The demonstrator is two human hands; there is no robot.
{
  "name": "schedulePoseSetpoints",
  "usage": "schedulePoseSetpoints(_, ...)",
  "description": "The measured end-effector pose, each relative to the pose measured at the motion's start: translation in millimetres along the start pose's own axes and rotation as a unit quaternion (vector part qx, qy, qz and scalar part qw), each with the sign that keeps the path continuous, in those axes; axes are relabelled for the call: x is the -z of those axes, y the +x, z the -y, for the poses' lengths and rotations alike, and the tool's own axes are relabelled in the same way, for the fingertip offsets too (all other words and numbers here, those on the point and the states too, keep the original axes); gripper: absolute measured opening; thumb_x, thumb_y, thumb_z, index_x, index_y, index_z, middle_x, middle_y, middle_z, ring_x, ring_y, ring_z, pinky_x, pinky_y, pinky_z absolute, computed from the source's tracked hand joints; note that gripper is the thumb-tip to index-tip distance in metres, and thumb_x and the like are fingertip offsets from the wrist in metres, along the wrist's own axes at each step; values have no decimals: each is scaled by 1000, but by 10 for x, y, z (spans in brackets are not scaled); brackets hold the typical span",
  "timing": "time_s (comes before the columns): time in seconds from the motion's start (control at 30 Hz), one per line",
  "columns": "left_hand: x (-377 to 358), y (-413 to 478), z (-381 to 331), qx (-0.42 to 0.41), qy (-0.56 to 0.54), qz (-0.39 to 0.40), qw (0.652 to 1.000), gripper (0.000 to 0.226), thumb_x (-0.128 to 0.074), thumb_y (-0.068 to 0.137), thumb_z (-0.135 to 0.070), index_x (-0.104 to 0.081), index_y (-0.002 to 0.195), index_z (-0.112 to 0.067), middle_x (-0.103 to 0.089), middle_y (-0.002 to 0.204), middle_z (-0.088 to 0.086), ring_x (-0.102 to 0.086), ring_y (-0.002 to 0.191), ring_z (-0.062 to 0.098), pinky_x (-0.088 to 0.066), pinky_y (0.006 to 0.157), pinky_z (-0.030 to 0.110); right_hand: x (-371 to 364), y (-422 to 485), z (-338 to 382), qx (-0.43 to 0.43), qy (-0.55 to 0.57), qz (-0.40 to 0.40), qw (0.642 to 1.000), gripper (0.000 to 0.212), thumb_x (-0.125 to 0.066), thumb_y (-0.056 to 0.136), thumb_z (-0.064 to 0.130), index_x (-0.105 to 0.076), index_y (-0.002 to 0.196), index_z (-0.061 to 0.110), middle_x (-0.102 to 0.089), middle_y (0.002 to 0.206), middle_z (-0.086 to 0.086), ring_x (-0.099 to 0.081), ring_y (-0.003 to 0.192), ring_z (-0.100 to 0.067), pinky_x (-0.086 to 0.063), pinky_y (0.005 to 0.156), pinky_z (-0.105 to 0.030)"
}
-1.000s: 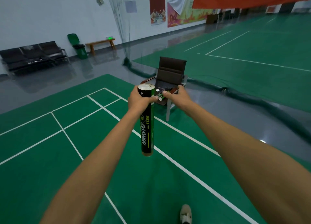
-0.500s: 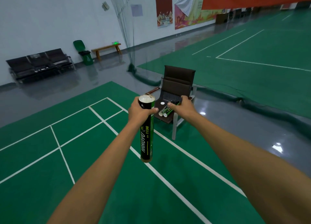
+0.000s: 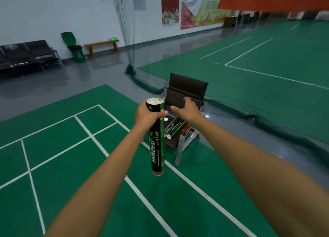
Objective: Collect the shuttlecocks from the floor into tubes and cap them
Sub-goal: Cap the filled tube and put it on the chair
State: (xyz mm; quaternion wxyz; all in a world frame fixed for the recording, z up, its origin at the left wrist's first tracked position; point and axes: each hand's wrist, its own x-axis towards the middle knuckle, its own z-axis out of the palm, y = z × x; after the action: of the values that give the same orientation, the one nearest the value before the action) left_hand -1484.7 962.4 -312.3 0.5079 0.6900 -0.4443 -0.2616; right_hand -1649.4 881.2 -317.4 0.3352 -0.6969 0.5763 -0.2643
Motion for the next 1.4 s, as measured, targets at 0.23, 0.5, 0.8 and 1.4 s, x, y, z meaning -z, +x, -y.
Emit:
schedulePoseSetpoints(0.23,-249,1778,-65,-17,19,43,999,71,-97,68,-27,-60,127,-15,-65,115,-2,-60,108,19,-50,91,32,-231,1703,376,-10,-27,-24,999,89,-65,81,66,-33,150,19,-40,154,-13,-45,136,-40,-41,108,-60)
schedulePoseSetpoints(0.5,-630,3422,199,-21,49,74,996,67,-97,66,-29,-61,122,-20,-66,110,-6,-63,107,18,-52,94,33,-522,3334,287,-36,-33,-17,999,88,-66,85,61,-30,152,17,-36,158,-14,-41,140,-41,-38,110,-61)
schedulePoseSetpoints(0.8,-1374,5367,942,25,119,77,990,70,-98,65,-25,-63,125,-12,-70,120,3,-64,108,20,-51,90,29,-1072,5420,-188,-73,-120,57,988,84,-66,88,57,-29,151,17,-34,156,-16,-37,141,-43,-32,112,-58)
schedulePoseSetpoints(1.4,-2553,7969,2879,160,192,237,939,78,-98,67,-23,-58,133,-10,-66,121,0,-58,112,16,-46,94,26,-2522,8154,-1269,-159,-193,225,942,65,-64,86,47,-43,146,34,-41,148,-13,-44,133,-43,-41,108,-57)
